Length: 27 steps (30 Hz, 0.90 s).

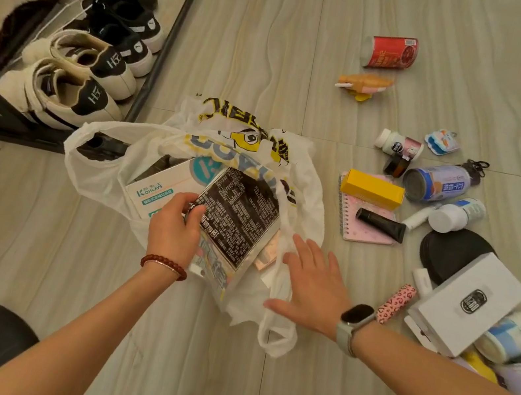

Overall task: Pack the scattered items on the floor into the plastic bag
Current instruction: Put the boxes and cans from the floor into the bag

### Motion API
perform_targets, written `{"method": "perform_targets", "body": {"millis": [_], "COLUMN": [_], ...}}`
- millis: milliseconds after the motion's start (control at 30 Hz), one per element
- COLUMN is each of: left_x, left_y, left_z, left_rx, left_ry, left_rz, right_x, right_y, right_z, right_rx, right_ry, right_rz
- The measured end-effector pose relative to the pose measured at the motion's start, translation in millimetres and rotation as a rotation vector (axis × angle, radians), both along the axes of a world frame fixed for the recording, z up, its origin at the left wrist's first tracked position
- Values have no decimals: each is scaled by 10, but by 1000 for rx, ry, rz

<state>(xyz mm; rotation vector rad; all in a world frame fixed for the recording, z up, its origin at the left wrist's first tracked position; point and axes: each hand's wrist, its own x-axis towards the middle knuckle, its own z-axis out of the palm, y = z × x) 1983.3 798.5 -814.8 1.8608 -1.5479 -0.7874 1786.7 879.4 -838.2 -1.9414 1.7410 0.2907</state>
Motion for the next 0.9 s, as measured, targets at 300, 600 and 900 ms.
{"method": "perform_targets", "body": {"millis": [300, 600, 900], "left_x": [-176, -434, -244], "left_y": [7, -79, 56], "left_z": [-69, -98, -306], "left_rx": [79, 12, 128], "left_ry": [124, -236, -962], "left_rz": [178, -161, -648], "right_x": [-480, -406, -311], "right_y": [150, -306, 48], "right_z": [-196, -83, -214], "right_rx": [90, 62, 79], "right_ry": [116, -177, 105], "right_rz": [122, -374, -32]}}
